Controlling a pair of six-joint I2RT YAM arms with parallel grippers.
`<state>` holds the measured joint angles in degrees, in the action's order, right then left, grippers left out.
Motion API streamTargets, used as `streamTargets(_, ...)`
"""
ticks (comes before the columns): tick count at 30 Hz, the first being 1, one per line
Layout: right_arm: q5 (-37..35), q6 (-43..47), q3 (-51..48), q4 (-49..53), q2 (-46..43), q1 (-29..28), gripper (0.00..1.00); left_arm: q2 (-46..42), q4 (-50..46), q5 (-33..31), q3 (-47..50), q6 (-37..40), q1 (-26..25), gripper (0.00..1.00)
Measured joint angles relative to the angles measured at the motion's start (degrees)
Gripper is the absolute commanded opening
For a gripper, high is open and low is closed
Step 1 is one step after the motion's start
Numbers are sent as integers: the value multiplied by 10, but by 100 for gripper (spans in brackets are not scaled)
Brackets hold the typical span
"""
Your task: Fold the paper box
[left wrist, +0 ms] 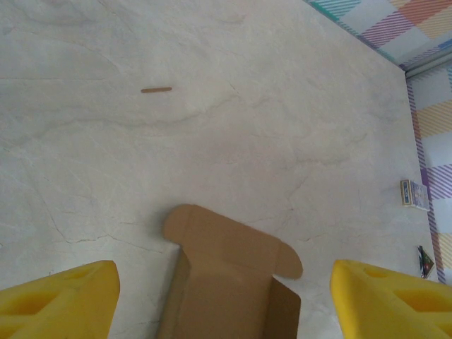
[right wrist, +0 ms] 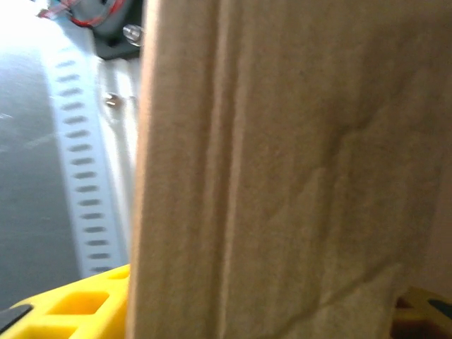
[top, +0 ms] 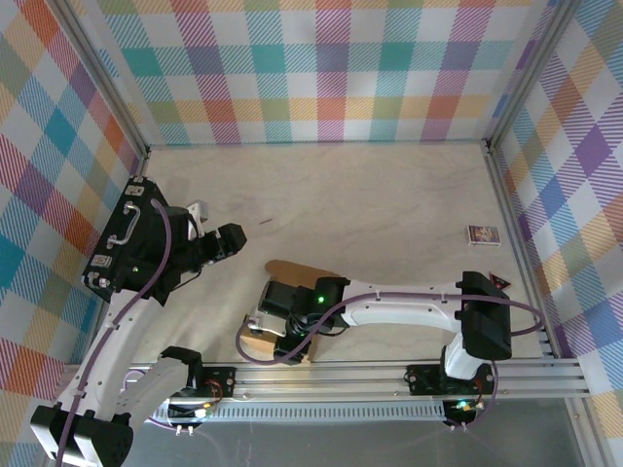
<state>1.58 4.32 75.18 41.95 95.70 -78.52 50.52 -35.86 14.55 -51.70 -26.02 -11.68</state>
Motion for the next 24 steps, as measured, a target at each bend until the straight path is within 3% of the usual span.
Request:
streamTargets(4, -53, 44, 0, 0, 5, 2, 49, 0, 2, 3, 6, 0, 0, 78)
streamTargets(8, -110, 96, 0, -16, 8, 8, 39, 0, 7, 4, 13, 0, 0, 78)
streamTargets(16, -272, 208, -35, -129, 30, 48, 43, 10, 37, 4, 32, -2, 0, 78)
streamTargets(24, -414, 310, -134, -308, 73, 40, 44, 3, 92, 2, 100, -29, 1, 77)
